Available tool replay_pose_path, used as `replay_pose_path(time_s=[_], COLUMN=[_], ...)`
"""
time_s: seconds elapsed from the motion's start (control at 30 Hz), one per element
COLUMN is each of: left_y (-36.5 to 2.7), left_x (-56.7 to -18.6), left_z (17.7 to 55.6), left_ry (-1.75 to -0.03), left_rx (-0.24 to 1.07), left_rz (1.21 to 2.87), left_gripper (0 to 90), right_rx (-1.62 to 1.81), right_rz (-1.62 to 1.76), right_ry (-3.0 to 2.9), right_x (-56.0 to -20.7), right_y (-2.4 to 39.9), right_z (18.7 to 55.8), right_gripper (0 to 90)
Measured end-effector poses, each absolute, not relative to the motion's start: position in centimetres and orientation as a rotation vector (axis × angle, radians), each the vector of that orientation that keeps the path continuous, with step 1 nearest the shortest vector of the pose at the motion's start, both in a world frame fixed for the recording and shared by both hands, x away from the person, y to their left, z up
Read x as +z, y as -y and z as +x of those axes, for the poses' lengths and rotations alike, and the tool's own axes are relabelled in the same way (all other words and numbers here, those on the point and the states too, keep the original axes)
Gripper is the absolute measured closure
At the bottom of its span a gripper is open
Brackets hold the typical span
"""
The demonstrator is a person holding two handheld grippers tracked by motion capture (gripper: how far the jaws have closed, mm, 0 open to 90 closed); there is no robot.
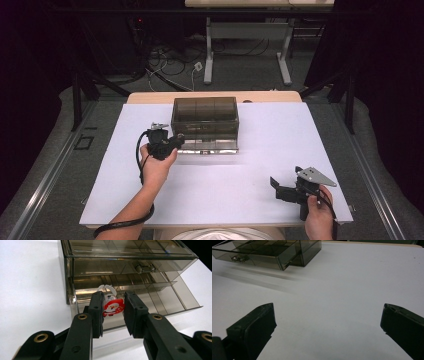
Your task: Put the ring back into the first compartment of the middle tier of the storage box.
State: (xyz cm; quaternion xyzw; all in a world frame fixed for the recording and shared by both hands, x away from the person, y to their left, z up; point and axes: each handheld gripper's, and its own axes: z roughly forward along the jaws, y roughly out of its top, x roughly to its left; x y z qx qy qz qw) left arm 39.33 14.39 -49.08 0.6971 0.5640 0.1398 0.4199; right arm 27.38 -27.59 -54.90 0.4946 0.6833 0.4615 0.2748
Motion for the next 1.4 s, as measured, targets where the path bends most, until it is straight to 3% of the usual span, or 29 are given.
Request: replay_pose_path(time_s=[1.4], left_y=[-13.6], left_x=[-51.5], left_z=[41.0], left_ry=[-1.489], left_rx=[0.31], left_rz=[1.757], left_gripper=[68.0], right_rx=[1.244], right_rz=[1.322], right_ry=[-1.841], right_x=[-54.9], right_y=[27.6], right_z=[27.4], right_gripper=[0.0])
